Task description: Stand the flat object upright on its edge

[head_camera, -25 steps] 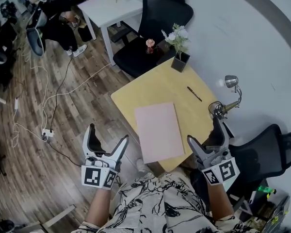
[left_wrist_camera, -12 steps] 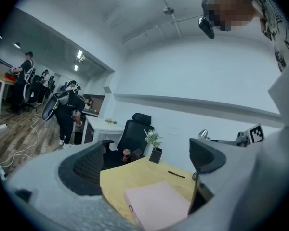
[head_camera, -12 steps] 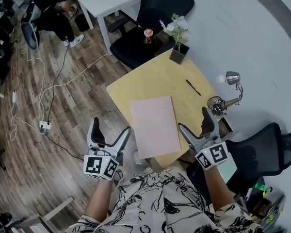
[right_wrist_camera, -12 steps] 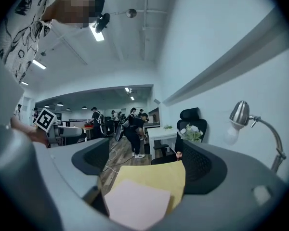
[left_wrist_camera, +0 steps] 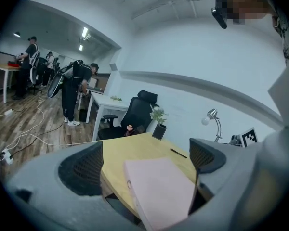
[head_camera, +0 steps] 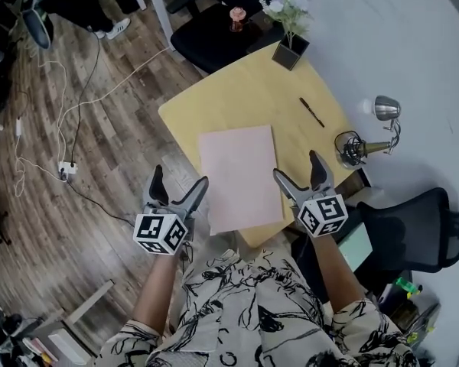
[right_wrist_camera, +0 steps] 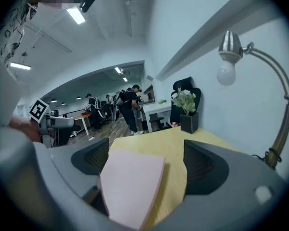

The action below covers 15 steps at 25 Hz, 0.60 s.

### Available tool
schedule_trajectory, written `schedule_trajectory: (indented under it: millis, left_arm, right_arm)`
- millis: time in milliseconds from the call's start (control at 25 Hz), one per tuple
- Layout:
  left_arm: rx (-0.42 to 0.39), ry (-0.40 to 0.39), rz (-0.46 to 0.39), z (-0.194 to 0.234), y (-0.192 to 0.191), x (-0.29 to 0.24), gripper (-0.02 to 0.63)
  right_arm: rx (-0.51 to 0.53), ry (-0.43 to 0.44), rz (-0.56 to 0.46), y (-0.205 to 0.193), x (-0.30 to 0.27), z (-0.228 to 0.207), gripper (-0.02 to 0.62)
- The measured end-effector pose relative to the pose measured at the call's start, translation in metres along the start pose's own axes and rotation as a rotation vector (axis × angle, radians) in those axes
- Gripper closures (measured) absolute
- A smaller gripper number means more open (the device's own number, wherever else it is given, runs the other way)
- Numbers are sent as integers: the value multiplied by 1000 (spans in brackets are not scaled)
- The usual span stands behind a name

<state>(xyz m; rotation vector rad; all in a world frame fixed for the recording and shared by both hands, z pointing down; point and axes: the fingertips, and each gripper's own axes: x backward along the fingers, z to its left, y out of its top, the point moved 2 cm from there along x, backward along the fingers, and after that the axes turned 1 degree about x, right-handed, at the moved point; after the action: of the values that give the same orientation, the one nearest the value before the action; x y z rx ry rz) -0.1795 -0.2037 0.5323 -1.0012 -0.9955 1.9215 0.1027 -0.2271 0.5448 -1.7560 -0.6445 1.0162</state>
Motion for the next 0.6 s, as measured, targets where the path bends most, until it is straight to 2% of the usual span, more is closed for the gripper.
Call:
schedule_trajectory:
  millis: [320,480,600]
  left_arm:
    - [26,3,121,6,-54,-41,57]
    - [16,5,199,12,-86,-64,63]
    - [46,-8,249,17,-105,-77,72]
  right_arm:
    - [-113,42,126,-60,-34,-12,115]
    - [-117,51,179,-83,-55,-20,114]
    - [-119,63,217,-95,-65,-20,115]
